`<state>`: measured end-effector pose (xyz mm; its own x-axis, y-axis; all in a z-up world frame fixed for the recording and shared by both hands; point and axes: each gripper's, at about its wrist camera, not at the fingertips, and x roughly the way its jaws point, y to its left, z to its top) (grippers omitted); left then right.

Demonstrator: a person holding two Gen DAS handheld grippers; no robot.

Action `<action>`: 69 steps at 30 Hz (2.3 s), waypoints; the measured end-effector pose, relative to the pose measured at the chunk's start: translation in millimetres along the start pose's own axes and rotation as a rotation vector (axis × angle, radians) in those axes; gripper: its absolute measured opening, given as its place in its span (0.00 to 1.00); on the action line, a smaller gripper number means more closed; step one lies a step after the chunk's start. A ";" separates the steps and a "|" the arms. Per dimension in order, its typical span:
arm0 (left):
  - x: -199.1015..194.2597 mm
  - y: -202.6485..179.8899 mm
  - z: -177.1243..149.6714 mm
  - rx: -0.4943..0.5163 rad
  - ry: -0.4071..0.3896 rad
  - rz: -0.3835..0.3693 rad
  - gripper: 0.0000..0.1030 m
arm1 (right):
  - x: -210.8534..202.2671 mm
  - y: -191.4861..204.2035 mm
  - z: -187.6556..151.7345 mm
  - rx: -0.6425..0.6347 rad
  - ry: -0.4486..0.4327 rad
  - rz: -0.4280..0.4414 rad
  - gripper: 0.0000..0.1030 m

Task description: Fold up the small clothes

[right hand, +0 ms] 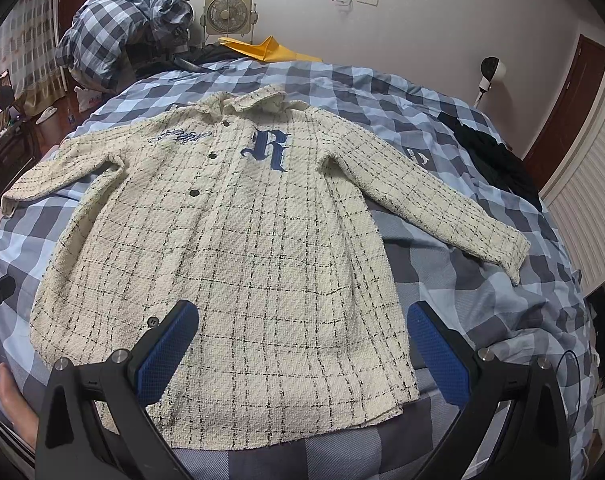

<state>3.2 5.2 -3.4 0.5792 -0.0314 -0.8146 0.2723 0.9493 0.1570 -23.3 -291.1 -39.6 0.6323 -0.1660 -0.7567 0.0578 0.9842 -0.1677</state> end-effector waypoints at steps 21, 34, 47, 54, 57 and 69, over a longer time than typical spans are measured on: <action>1.2 -2.2 -0.7 0.002 0.003 -0.001 1.00 | 1.0 -2.2 -2.2 0.008 0.003 -0.001 0.99; 1.4 -2.8 -1.6 0.003 0.005 0.002 1.00 | 1.7 -2.7 -2.5 0.011 0.007 0.001 0.99; 2.1 -4.3 -1.8 0.005 0.007 0.001 1.00 | 1.8 -1.7 -1.3 0.010 0.010 0.002 0.99; 2.2 -4.5 -1.5 0.006 0.009 0.002 1.00 | 2.1 -1.6 -1.1 0.010 0.011 0.003 0.99; 2.2 -4.3 -1.8 0.004 0.008 0.001 1.00 | 2.2 -1.5 -1.0 0.010 0.012 0.003 0.99; 11.2 2.3 -0.5 -0.026 0.031 0.020 1.00 | 6.5 -6.1 -4.8 0.025 0.029 -0.027 0.99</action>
<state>9.9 7.2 -12.4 0.5601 -0.0034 -0.8284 0.2406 0.9575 0.1588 -23.2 -298.5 -46.6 0.6078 -0.1934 -0.7702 0.0939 0.9806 -0.1722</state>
